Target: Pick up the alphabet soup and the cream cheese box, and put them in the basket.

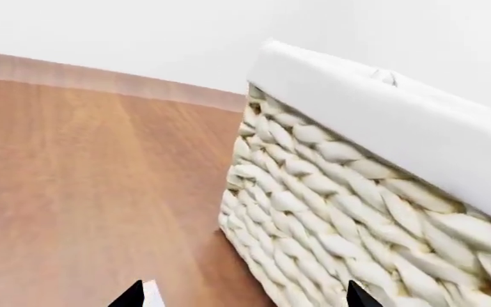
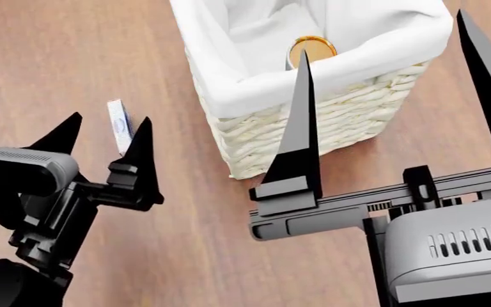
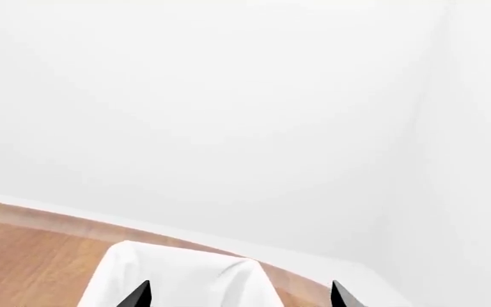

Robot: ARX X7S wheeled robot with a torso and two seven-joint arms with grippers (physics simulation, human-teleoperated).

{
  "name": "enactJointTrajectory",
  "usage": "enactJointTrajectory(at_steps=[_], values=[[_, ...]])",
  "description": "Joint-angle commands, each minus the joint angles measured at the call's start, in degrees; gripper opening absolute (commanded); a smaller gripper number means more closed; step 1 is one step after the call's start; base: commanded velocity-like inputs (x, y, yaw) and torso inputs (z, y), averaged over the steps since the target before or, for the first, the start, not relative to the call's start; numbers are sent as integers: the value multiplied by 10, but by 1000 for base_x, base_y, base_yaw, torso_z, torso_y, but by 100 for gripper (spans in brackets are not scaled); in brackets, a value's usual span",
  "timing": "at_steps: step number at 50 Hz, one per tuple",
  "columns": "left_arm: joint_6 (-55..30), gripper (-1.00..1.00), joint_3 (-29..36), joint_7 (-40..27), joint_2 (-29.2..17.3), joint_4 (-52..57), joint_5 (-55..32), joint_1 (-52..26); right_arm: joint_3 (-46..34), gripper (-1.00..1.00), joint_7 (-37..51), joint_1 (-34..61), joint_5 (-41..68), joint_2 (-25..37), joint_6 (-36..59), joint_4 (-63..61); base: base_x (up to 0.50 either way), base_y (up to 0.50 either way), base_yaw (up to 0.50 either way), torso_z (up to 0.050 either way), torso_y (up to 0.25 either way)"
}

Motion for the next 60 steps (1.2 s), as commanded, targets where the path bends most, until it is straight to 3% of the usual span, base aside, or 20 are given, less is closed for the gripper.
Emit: enactJointTrajectory(at_steps=[1, 31, 60], values=[[20, 100, 7, 8, 9, -53, 14, -5, 2, 100, 0, 0, 5, 2, 0, -2, 0, 0, 0, 0, 0], [120, 100, 11, 39, 54, -321, 65, -98, -3, 100, 3, -30, -12, 13, -24, 1, 0, 0, 0, 0, 0], [174, 100, 12, 48, 77, -448, 69, -135, 1, 100, 6, -21, 5, 16, -7, -8, 0, 0, 0, 0, 0]])
